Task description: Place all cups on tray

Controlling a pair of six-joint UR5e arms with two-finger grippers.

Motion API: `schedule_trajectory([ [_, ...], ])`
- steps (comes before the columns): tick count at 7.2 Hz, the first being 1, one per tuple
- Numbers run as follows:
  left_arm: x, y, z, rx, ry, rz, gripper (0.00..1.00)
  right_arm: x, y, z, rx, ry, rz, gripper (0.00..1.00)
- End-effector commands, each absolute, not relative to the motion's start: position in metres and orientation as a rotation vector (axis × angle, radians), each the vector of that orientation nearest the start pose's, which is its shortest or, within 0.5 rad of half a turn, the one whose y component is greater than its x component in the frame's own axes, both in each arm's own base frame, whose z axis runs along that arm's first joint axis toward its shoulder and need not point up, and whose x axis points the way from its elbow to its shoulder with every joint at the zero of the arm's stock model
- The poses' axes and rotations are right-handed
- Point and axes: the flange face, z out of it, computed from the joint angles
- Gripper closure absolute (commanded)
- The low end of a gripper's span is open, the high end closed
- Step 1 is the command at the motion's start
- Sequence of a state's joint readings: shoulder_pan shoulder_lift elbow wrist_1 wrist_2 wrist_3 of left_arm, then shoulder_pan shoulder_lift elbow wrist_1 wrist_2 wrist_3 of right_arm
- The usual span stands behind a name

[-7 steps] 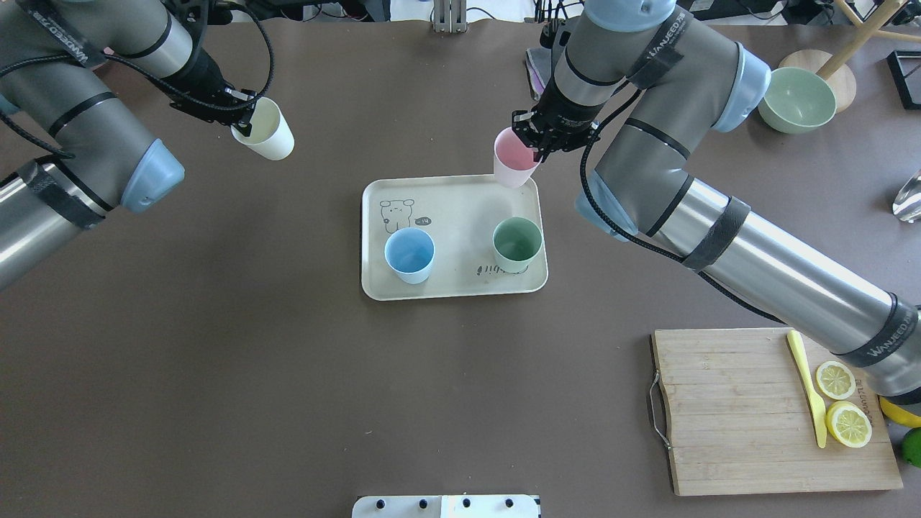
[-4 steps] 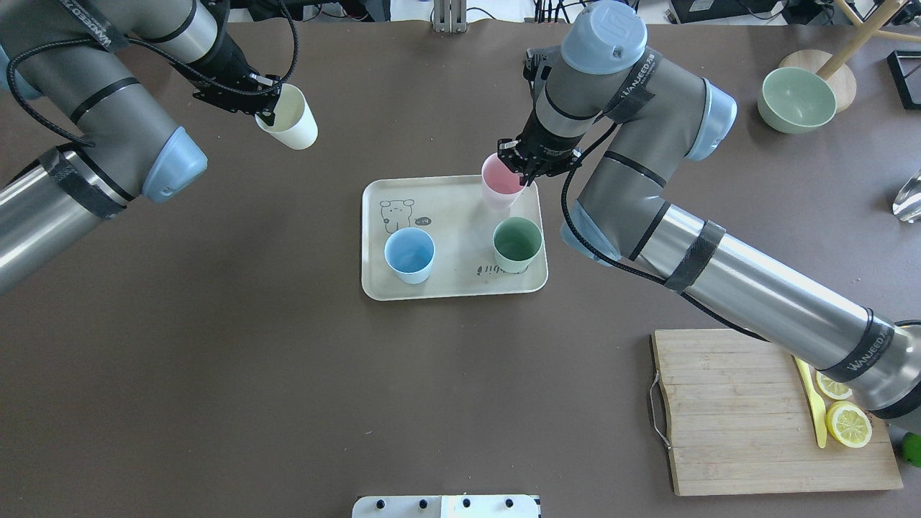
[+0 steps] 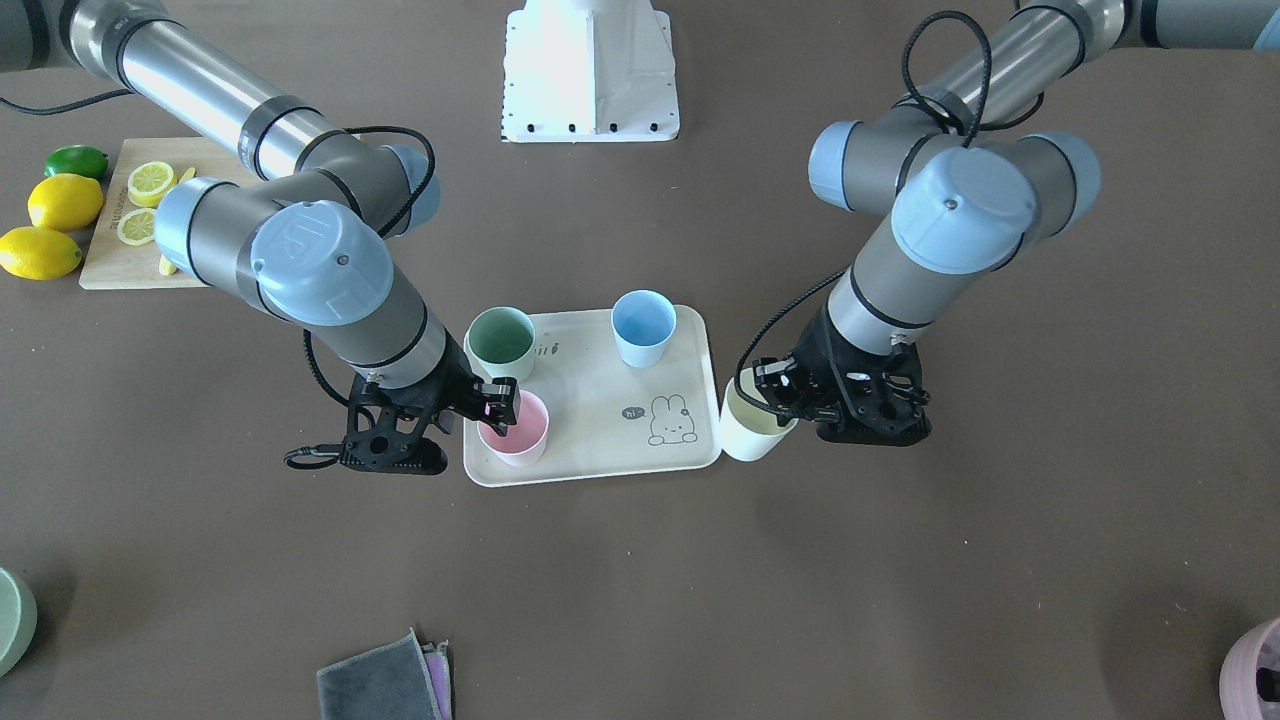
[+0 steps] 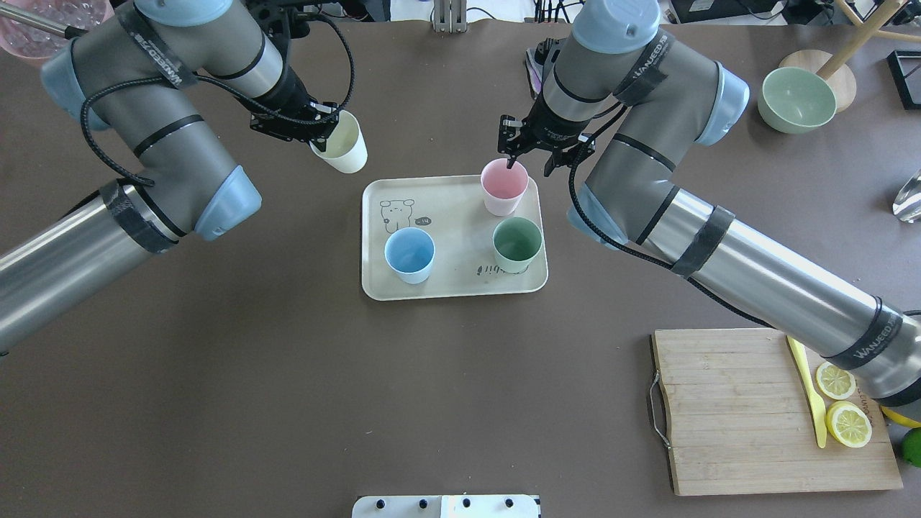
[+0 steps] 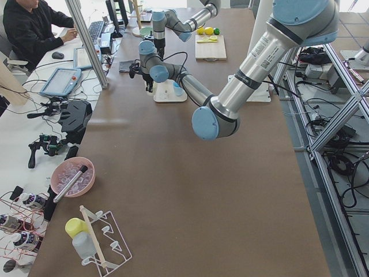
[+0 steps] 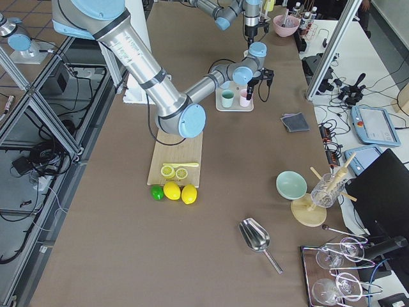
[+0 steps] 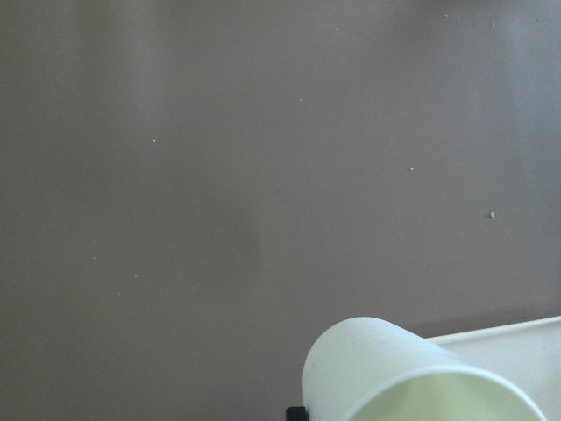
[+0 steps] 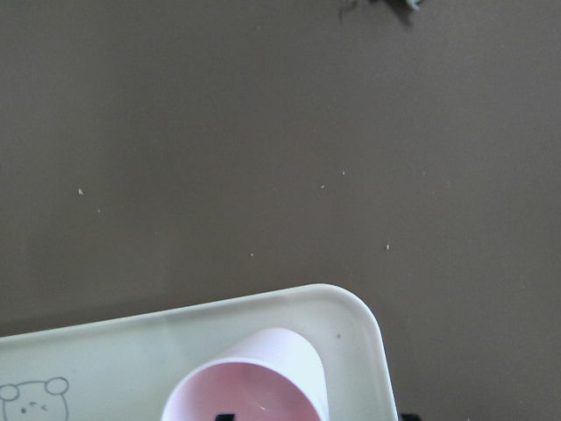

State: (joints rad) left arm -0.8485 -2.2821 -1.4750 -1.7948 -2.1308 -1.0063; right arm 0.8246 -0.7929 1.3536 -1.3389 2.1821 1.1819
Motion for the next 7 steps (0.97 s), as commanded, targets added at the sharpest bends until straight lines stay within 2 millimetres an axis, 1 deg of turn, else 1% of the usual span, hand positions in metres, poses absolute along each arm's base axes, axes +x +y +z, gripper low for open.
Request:
schedule_trajectory([
  [1, 0.474, -0.562, 0.232, 0.138, 0.941, -0.013, 1.0, -0.396, -0.643, 0.234, -0.069, -1.02, 0.192, 0.0],
  [2, 0.499, -0.544, 0.229, 0.133, 0.936, -0.018, 1.0, -0.372, -0.655, 0.238, -0.065, -1.033, 0.191, 0.0],
  [3, 0.517, -0.532, 0.223, 0.124, 0.94, 0.005, 1.0, -0.358, -0.662, 0.246, -0.055, -1.027, 0.193, 0.0],
  [4, 0.524, -0.525, 0.22, 0.108, 0.944, -0.006, 1.0, -0.347, -0.667, 0.25, -0.063, -1.013, 0.202, 0.0],
  [5, 0.531, -0.523, 0.222, 0.13, 0.927, -0.025, 0.93, -0.334, -0.669, 0.256, -0.056, -1.008, 0.208, 0.0],
  [6, 0.538, -0.521, 0.225, 0.149, 0.909, -0.03, 0.25, -0.319, -0.669, 0.268, -0.042, -1.003, 0.205, 0.0],
  [7, 0.538, -0.523, 0.223, 0.155, 0.91, -0.031, 0.09, -0.31, -0.67, 0.281, -0.04, -0.994, 0.209, 0.0],
])
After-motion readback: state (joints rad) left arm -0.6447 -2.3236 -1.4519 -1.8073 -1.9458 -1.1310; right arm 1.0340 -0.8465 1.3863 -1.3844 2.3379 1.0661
